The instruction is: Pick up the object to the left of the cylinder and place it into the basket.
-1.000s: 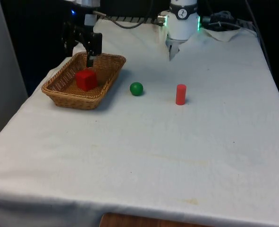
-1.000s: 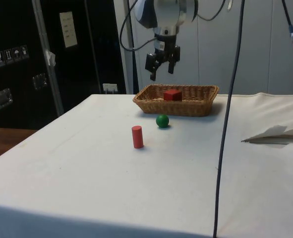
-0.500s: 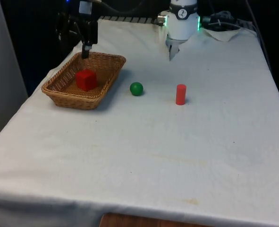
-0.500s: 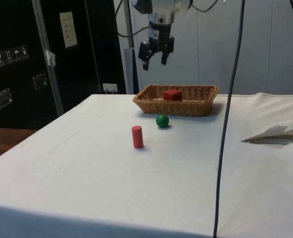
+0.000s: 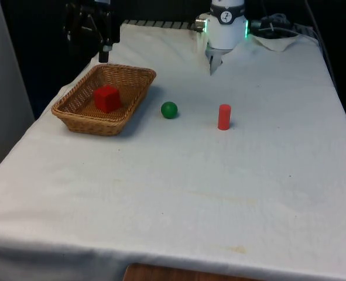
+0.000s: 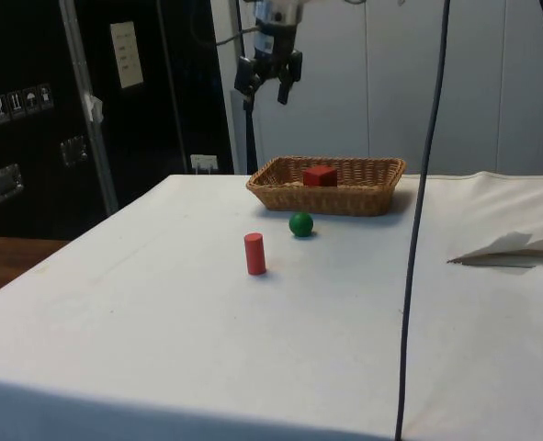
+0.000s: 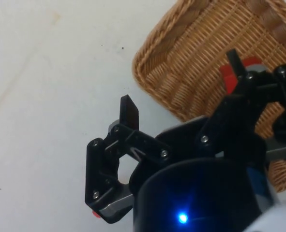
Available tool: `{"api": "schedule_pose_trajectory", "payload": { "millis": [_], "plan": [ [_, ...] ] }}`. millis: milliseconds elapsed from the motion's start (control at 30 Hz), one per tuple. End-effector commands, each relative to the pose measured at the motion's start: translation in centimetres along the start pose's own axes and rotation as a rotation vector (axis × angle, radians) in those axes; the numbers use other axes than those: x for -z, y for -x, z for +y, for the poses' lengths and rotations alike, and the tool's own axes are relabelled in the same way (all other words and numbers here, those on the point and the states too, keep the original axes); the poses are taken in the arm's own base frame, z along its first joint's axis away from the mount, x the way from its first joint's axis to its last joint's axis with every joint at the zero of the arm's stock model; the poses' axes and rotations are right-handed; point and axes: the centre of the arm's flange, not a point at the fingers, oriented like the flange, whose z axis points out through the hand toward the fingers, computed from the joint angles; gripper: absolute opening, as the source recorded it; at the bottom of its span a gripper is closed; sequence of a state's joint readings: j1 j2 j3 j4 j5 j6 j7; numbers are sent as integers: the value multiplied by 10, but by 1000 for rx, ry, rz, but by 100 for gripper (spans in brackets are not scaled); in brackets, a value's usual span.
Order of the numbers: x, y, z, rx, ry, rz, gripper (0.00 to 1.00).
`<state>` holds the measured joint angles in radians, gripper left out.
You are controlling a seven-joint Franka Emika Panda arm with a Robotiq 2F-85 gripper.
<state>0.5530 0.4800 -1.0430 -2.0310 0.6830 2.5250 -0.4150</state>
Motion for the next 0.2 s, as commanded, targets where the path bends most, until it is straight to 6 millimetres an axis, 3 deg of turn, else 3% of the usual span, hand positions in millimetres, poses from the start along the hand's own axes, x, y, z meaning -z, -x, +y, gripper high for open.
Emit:
{"api": "schedule_pose_trajectory", "payload": {
  "millis": [0,167],
  "plan": [
    [2,-2,-2,2,7,-10,100],
    [7,-9,-9,12,-4,-4,100]
  ]
}}
